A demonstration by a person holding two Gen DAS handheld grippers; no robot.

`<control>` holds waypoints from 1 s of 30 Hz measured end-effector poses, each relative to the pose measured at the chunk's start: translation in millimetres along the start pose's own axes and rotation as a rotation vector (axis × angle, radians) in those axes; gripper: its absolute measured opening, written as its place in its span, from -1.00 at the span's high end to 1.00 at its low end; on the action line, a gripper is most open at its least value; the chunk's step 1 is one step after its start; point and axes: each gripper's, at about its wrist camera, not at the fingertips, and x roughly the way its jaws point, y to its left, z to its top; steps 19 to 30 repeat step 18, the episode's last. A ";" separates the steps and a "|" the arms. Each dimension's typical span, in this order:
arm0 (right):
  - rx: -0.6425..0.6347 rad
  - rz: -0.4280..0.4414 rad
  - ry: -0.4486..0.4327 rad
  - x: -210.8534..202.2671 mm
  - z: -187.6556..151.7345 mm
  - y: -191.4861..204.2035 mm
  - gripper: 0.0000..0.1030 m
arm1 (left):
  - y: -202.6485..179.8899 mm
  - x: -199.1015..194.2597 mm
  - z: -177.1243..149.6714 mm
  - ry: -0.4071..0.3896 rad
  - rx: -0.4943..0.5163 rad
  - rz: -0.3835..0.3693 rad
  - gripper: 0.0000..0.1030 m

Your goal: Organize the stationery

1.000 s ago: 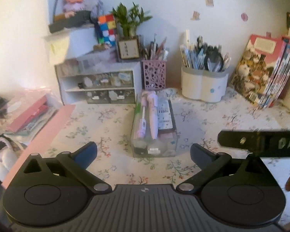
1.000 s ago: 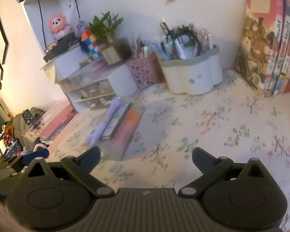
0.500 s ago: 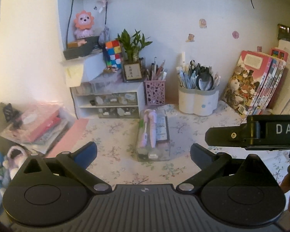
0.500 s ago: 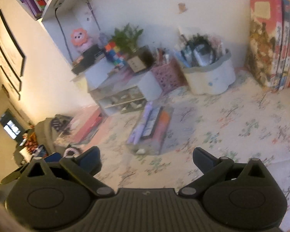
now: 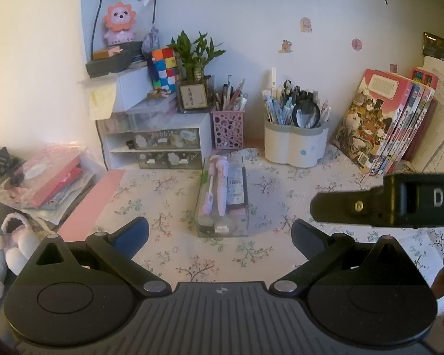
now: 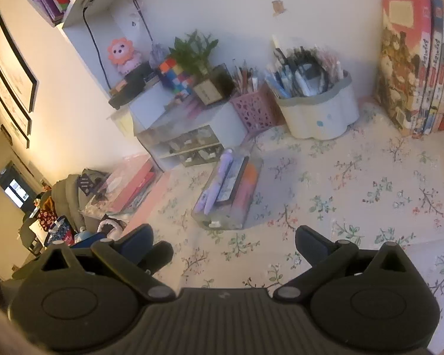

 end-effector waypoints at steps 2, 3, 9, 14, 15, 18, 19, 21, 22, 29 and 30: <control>0.000 -0.004 0.005 1.1 -0.6 0.5 -0.55 | -0.4 1.8 1.1 0.002 -0.002 0.000 -0.90; -0.002 0.001 0.007 1.7 -0.7 0.9 -0.55 | -0.2 2.0 1.6 0.000 0.001 0.002 -0.90; -0.015 -0.015 0.003 1.5 -0.3 3.7 -0.55 | 2.0 3.8 2.3 -0.002 -0.006 -0.003 -0.90; -0.014 -0.021 -0.001 1.1 0.4 3.2 -0.55 | -0.7 2.6 3.7 -0.009 0.007 0.007 -0.90; -0.013 -0.022 -0.001 0.9 0.6 3.1 -0.55 | -0.8 2.5 3.7 -0.012 0.009 0.007 -0.90; -0.024 -0.031 -0.002 1.0 1.2 4.6 -0.55 | 0.7 4.0 3.1 -0.006 -0.002 0.001 -0.90; -0.024 -0.031 -0.002 1.0 1.2 4.6 -0.55 | 0.7 4.0 3.1 -0.006 -0.002 0.001 -0.90; -0.024 -0.031 -0.002 1.0 1.2 4.6 -0.55 | 0.7 4.0 3.1 -0.006 -0.002 0.001 -0.90; -0.024 -0.031 -0.002 1.0 1.2 4.6 -0.55 | 0.7 4.0 3.1 -0.006 -0.002 0.001 -0.90; -0.024 -0.031 -0.002 1.0 1.2 4.6 -0.55 | 0.7 4.0 3.1 -0.006 -0.002 0.001 -0.90; -0.024 -0.031 -0.002 1.0 1.2 4.6 -0.55 | 0.7 4.0 3.1 -0.006 -0.002 0.001 -0.90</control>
